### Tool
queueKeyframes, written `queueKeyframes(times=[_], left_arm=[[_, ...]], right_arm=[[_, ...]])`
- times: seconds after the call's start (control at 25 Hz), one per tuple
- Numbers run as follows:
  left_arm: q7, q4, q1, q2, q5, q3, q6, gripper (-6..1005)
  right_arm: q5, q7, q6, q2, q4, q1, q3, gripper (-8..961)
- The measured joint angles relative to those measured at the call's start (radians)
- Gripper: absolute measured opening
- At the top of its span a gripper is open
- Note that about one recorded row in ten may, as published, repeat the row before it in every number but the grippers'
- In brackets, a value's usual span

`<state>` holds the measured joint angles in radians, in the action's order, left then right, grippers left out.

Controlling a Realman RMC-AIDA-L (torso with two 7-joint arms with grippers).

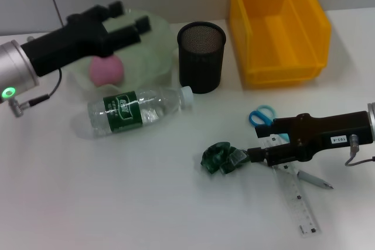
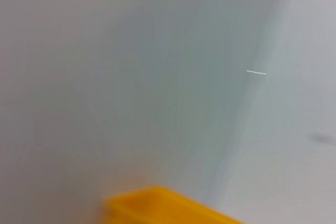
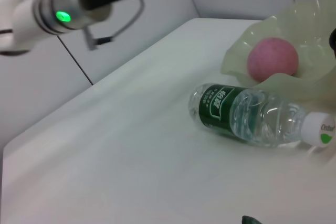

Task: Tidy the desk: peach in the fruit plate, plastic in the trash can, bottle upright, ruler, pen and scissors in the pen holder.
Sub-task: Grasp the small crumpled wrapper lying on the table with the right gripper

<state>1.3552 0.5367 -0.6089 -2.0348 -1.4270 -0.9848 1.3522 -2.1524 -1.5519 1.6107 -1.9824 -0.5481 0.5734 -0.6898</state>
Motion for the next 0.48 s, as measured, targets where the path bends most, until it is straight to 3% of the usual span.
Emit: queueKeyframes(times=[0.08, 0.28, 0.48], left_arm=[[0.060, 0.041, 0.025, 0.012, -0.046, -0.020, 0.106, 835], [0.082, 0.033, 0.040, 0.027, -0.173, -0.024, 0.220, 834], [0.014, 0.031, 0.097, 0.008, -0.297, -0.026, 0.264, 834]], right_arm=[[-0.001, -0.005, 0.001, 0.004, -0.003, 0.005, -0.002, 819], [-0.019, -0.017, 0.007, 0.006, -0.005, 0.023, -0.003, 819], [-0.048, -0.059, 0.014, 0.006, -0.044, 0.043, -0.015, 818]])
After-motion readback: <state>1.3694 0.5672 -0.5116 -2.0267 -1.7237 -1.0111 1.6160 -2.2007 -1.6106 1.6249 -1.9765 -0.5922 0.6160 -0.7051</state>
